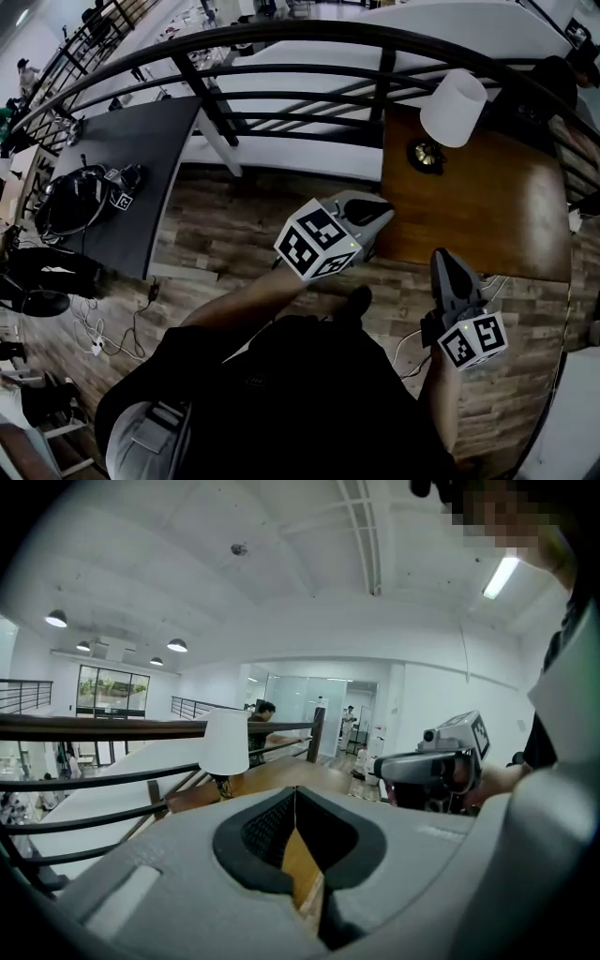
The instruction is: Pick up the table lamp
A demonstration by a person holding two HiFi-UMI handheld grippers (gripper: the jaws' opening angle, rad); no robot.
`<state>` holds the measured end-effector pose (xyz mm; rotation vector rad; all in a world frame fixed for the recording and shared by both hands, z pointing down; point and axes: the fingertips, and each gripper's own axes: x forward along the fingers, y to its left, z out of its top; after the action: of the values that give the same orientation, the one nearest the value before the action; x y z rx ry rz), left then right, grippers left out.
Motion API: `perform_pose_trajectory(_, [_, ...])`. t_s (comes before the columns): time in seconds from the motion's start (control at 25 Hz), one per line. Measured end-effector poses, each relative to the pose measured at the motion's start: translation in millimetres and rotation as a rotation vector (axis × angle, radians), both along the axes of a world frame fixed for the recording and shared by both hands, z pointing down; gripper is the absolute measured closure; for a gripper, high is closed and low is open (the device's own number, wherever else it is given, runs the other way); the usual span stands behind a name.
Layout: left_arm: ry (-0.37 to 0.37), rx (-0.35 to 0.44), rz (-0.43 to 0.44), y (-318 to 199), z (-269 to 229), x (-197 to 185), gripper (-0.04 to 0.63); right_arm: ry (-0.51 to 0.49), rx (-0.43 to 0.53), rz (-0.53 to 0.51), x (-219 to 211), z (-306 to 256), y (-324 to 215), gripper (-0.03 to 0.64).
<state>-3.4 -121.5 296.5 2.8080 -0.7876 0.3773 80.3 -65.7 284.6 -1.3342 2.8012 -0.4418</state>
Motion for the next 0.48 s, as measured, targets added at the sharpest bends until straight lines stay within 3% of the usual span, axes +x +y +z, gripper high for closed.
perform_pose_trajectory(0.16, [-0.027,0.013,-0.043,-41,-4,33,0.588,-0.029,-0.020,-0.007,40,4,-46,0.603])
perform_pose_trajectory(0.48, [-0.057,-0.034,-0.080,-97,29,84,0.588,-0.020,-0.058,-0.022,90,36,-109,0.603])
